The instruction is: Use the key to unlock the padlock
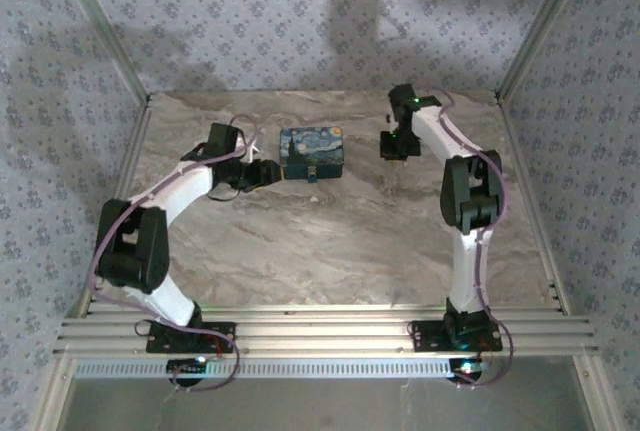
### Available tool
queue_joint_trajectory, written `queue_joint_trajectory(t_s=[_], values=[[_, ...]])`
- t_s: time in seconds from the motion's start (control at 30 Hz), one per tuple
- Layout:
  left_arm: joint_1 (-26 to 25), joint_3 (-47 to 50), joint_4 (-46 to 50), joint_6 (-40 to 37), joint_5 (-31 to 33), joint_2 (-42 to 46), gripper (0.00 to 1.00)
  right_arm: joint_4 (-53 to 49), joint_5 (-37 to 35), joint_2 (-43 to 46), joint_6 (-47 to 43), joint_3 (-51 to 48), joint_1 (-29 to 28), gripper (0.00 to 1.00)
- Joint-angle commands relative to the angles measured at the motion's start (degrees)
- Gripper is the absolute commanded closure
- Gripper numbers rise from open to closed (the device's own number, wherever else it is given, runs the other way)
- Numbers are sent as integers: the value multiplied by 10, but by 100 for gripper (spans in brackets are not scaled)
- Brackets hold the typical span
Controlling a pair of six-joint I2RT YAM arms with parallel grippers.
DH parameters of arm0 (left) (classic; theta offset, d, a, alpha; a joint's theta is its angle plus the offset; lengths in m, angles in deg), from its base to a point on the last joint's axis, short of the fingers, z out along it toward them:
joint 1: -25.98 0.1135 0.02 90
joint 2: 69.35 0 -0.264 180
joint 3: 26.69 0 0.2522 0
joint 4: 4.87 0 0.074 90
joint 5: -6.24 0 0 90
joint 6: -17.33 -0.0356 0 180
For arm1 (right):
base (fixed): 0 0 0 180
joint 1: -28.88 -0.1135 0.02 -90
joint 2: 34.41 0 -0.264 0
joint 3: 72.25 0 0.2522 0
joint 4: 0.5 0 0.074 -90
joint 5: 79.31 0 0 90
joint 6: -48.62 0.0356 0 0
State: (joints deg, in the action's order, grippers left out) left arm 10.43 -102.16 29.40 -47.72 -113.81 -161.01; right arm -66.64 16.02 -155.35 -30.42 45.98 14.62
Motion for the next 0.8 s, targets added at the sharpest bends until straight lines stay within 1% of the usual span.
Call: queue_joint_trajectory(t_s=[0.0,0.13,0.23,0.33,0.43,0.5,0.57,0.67,0.73,0.77], values=[[1,21,8,12,-11,61,46,56,84,88,-44,-52,-23,100],[12,47,4,30,-16,136,46,154,188,186,-56,-148,-59,100],[20,54,-3,50,-22,187,47,236,244,252,-53,-215,-89,100],[21,48,-14,74,-37,225,48,310,273,311,-58,-277,-121,100],[17,38,-33,106,-54,250,49,359,285,355,-70,-319,-150,100],[5,28,-41,120,-50,260,49,374,275,374,-75,-333,-167,100],[-17,18,-47,132,-33,267,50,379,251,387,-77,-339,-184,100],[-60,9,-55,160,17,268,52,380,186,401,-90,-341,-221,100],[-86,11,-61,201,57,263,55,383,121,411,-107,-347,-251,100],[-96,11,-69,219,66,261,56,384,95,414,-113,-348,-263,100]])
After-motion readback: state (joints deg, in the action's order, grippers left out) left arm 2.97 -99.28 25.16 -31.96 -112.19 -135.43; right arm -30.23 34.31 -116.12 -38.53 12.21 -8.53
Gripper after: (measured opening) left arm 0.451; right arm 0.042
